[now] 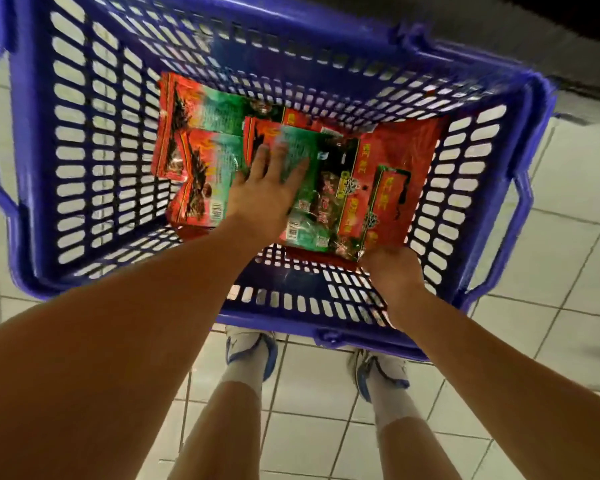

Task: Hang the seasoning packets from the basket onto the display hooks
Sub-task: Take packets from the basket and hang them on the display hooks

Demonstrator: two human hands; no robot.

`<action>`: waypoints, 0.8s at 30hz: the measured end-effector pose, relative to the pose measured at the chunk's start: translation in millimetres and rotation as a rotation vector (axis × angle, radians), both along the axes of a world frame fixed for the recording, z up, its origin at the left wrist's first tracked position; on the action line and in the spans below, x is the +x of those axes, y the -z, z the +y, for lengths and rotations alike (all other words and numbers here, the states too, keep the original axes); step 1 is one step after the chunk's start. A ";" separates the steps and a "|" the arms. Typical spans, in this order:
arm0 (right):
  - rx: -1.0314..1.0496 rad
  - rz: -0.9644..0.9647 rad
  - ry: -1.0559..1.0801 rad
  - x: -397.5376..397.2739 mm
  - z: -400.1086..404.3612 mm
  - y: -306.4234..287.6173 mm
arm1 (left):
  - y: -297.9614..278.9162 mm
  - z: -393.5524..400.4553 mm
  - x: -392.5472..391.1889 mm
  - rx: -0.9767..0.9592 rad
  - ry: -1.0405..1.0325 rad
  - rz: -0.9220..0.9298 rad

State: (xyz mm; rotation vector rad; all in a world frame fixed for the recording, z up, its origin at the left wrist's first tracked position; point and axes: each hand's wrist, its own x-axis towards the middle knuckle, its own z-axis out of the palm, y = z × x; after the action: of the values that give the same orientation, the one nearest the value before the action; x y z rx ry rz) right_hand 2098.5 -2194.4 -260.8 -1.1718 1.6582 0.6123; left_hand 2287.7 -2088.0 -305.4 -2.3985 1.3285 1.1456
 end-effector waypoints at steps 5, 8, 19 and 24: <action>-0.076 0.055 0.082 9.8 6.9 7.4 | -23.9 4.6 23.6 -0.172 -0.180 0.104; -0.117 0.040 0.171 20.6 15.8 11.2 | -40.6 15.2 37.4 -0.318 -0.306 0.160; -0.096 0.079 -0.011 27.5 10.3 14.8 | -73.7 61.3 46.9 -0.448 -0.796 0.351; -0.038 -0.255 0.226 35.2 26.7 -33.7 | -89.0 60.7 40.0 -0.428 -0.855 0.489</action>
State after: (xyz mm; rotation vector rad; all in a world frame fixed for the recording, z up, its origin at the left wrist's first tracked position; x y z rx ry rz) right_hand 2133.8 -2167.7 -227.2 -1.0242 1.5604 0.2776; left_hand 2327.7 -2027.3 -216.4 -3.2985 0.6323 1.9015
